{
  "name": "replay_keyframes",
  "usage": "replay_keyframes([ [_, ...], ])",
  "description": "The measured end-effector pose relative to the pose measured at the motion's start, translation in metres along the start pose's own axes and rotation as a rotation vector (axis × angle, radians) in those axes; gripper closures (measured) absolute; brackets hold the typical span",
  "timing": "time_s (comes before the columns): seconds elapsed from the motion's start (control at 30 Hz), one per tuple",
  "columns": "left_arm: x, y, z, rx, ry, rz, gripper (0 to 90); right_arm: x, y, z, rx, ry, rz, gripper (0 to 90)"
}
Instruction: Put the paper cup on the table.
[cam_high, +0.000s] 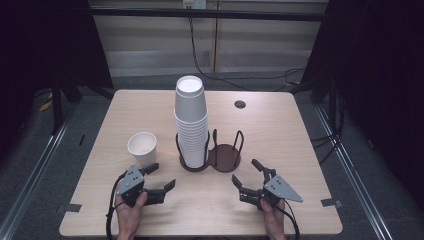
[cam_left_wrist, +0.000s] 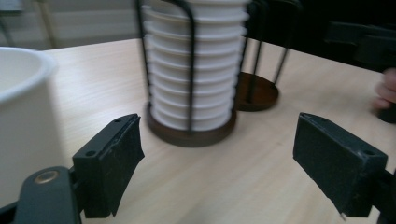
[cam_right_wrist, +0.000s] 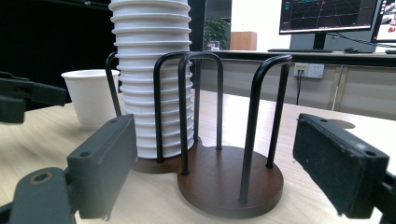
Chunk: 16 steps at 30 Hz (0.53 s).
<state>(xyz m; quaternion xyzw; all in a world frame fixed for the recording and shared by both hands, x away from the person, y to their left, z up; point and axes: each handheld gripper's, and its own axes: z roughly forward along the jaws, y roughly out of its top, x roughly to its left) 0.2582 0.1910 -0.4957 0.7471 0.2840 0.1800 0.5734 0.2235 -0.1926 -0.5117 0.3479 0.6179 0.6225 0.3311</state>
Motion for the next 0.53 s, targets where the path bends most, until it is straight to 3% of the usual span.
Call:
replay_keyframes([
  [0.1,-0.009,0.000,0.005,-0.039,-0.024,-0.009,15.6,0.000,0.000,0.000,0.000,0.000,0.000,13.5],
  [0.13,-0.015,0.000,0.011,-0.055,-0.035,0.022,15.6,0.000,0.000,0.000,0.000,0.000,0.000,13.5],
  [0.27,-0.025,-0.005,0.016,-0.079,-0.015,0.060,15.6,0.000,0.000,0.000,0.000,0.000,0.000,13.4],
  [0.33,-0.027,-0.008,0.013,-0.126,-0.003,0.053,15.5,0.000,0.000,0.000,0.000,0.001,0.000,13.4],
  [0.53,-0.030,-0.012,0.008,-0.204,-0.008,0.067,15.4,0.000,0.000,0.000,0.000,0.001,0.000,13.4],
])
